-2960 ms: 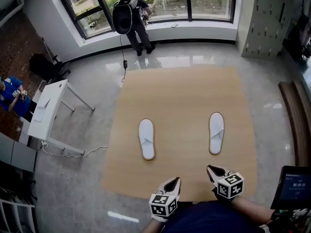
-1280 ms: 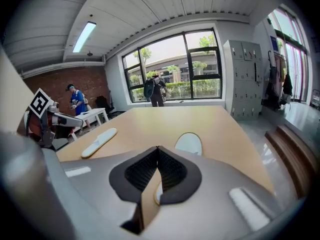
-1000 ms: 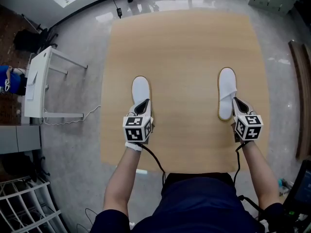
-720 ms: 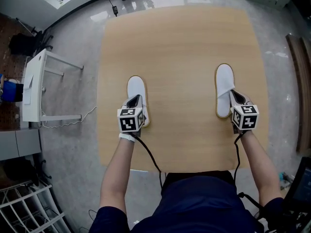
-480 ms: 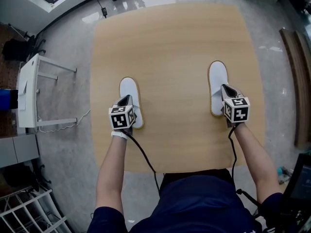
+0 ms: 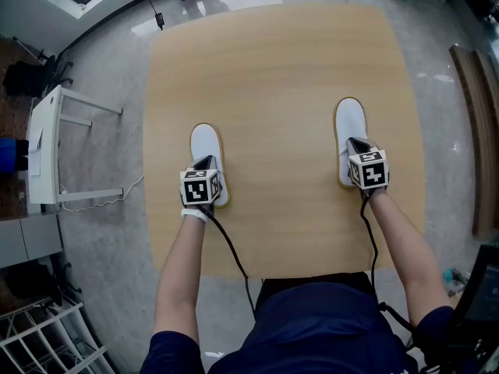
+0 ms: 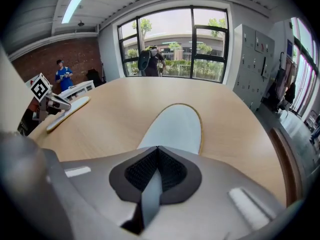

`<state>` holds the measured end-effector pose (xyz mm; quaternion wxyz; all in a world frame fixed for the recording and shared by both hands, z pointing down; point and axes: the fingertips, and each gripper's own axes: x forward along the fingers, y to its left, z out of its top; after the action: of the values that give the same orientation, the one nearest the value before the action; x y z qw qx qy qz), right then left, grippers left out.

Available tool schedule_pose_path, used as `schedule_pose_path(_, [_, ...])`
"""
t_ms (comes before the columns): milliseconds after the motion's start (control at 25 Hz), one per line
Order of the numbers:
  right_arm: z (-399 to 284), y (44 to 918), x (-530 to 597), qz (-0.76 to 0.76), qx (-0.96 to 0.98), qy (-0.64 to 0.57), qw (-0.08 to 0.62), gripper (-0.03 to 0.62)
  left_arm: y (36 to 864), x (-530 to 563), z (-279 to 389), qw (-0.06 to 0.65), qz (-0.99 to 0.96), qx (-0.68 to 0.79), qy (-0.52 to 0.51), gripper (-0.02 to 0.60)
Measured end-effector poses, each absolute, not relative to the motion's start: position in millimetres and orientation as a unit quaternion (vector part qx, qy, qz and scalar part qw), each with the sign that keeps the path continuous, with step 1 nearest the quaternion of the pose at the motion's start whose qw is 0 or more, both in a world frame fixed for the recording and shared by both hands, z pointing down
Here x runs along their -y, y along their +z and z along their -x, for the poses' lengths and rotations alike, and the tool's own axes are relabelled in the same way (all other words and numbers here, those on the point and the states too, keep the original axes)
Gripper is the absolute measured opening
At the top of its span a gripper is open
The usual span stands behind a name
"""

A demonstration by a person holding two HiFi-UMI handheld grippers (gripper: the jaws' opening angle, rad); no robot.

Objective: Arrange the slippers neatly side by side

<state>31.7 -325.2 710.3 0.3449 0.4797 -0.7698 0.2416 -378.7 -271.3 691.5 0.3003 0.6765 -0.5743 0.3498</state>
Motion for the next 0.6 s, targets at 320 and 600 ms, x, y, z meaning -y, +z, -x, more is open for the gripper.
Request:
schedule_pose_path(320, [-28.1,719.6,320.4,-0.462,0.784,0.253,0.327,0.011,702.5,268.4,388.1,0.319,-0.661,0.605,0.309,0.003])
schedule_pose_path(600, [-28.7,718.0,318.7,-0.470,0.785,0.242,0.324,0.011,699.9,264.6,386.4,0.315,-0.653,0.618,0.304,0.003])
